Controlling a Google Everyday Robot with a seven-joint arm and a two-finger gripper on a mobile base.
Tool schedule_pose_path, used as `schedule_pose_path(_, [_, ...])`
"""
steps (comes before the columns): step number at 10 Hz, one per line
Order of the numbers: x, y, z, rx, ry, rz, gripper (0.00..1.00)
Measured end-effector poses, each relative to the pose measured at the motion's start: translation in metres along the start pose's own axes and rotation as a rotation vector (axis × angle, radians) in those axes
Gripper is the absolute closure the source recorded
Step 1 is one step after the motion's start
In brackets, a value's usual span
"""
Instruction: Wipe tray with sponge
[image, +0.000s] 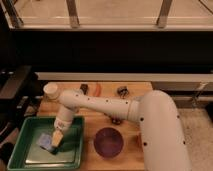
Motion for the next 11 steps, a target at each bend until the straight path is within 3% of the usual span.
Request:
schedule_pose_path(2, [-0.034,-0.024,0.005,0.006,0.009,0.079,1.00])
schedule_pose_path(5, [-0.071,-0.025,-0.012,-0.013,-0.002,0.139,1.00])
schedule_pose_path(7, [-0.070,-0.010,-0.024,-0.028,-0.022,0.138,1.00])
schedule_pose_path(9, [-0.051,0.025,-0.044,-0.046,-0.043,0.113,1.00])
schedule_pose_path(11, [-0.024,0.048,-0.050,-0.051,-0.053,0.062,1.00])
